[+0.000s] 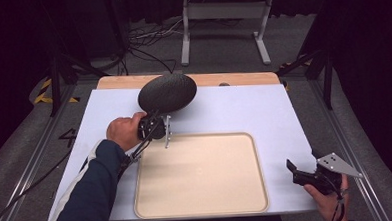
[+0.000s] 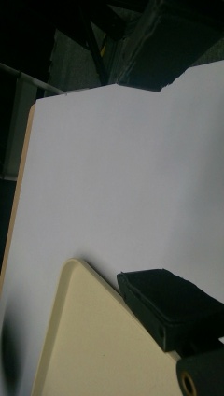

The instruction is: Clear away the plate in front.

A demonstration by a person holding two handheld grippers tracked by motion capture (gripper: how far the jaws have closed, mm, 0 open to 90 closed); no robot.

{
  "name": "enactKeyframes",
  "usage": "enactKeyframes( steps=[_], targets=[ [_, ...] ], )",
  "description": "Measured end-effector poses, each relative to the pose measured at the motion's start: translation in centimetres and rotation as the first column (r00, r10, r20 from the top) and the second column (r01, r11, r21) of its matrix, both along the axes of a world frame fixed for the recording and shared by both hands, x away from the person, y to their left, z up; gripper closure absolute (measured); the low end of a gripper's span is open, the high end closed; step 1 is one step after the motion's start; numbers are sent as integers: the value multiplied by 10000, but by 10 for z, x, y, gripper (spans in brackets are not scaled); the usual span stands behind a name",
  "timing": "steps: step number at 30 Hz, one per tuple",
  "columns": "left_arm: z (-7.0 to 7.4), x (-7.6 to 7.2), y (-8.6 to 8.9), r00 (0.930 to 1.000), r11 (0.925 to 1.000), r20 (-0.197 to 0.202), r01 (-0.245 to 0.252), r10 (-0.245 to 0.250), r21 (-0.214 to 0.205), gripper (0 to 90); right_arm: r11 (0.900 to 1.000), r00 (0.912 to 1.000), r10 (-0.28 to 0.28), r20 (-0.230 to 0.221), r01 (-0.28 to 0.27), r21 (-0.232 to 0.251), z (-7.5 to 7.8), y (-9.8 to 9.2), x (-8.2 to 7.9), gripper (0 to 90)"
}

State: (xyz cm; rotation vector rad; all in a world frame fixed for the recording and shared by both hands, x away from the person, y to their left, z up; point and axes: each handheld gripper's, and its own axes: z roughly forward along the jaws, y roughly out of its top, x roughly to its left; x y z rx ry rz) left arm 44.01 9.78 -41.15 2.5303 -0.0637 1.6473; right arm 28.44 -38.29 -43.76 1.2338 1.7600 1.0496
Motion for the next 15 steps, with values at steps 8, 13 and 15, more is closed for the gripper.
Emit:
enactKeyframes(
  steps=[8, 13, 15],
  targets=[
    [14, -26, 4, 9989, 9989, 305, 363, -354, -310, 866, 10000, 10000, 4, 46, -4, 26, 1, 1, 0, 62],
    [22, -43, 1, 9973, 9980, 458, 585, -573, -240, 868, 10000, 10000, -44, 39, 44, -9, 1, 2, -1, 62],
    [25, -50, 0, 9959, 9966, 520, 756, -740, -314, 868, 10000, 10000, -42, 54, 41, 55, 2, 1, -2, 62]
  ],
)
